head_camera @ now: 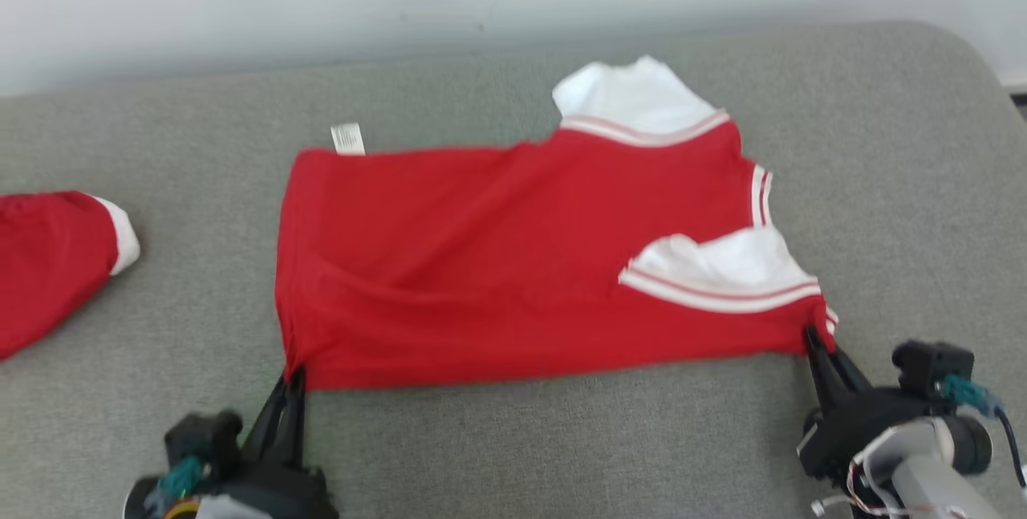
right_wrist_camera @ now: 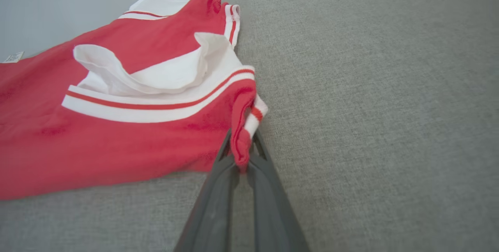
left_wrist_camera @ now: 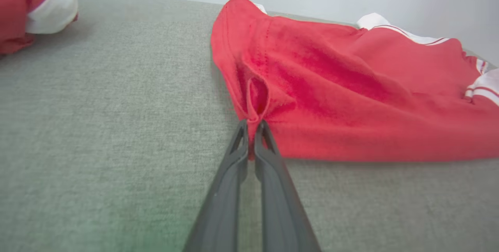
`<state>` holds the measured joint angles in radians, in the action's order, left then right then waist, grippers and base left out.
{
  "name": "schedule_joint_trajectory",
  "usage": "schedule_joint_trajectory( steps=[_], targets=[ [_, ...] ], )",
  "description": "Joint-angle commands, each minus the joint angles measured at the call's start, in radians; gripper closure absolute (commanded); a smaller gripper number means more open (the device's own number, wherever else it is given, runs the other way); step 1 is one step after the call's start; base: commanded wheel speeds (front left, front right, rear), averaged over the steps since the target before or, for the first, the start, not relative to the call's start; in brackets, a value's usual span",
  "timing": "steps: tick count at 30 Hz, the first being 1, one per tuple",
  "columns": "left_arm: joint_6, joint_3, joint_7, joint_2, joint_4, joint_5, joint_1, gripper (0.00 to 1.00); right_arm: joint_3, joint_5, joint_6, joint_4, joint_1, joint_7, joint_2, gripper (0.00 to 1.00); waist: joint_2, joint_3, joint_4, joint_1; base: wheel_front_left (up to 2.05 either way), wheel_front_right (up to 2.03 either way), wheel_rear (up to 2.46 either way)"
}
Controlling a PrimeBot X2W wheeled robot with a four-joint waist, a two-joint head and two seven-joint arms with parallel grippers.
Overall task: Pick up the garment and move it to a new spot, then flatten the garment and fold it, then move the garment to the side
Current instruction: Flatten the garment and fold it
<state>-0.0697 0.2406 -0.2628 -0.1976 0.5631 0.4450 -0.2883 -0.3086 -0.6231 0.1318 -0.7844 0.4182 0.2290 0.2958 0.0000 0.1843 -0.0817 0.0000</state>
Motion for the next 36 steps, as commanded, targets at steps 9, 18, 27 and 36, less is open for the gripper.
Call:
schedule_joint_trajectory(
  steps=[9, 18, 27, 36],
  targets=[
    [0.015, -0.031, -0.003, 0.022, -0.15, 0.033, 0.225, 1.0, 0.023, -0.051, -0.002, 0.145, -0.188, -0.007, 0.068, 1.0, 0.0, -0.098, 0.028, 0.0, 0.0, 0.0, 0.0],
    [0.043, -0.027, -0.003, 0.028, -0.22, 0.027, 0.352, 0.67, 0.129, -0.029, -0.002, 0.293, -0.375, -0.063, 0.044, 0.52, 0.0, -0.112, 0.042, 0.0, 0.0, 0.0, 0.0],
    [0.051, -0.115, -0.003, 0.049, -0.351, -0.052, 0.343, 0.0, 0.244, 0.086, -0.002, 0.463, -0.411, -0.067, -0.025, 0.0, 0.0, -0.132, 0.049, 0.0, 0.0, 0.0, 0.0],
    [0.047, -0.205, -0.003, 0.067, -0.458, -0.153, 0.343, 0.0, 0.26, 0.208, -0.002, 0.586, -0.392, -0.022, -0.075, 0.0, 0.0, -0.154, 0.05, 0.0, 0.0, 0.0, 0.0]
  ],
)
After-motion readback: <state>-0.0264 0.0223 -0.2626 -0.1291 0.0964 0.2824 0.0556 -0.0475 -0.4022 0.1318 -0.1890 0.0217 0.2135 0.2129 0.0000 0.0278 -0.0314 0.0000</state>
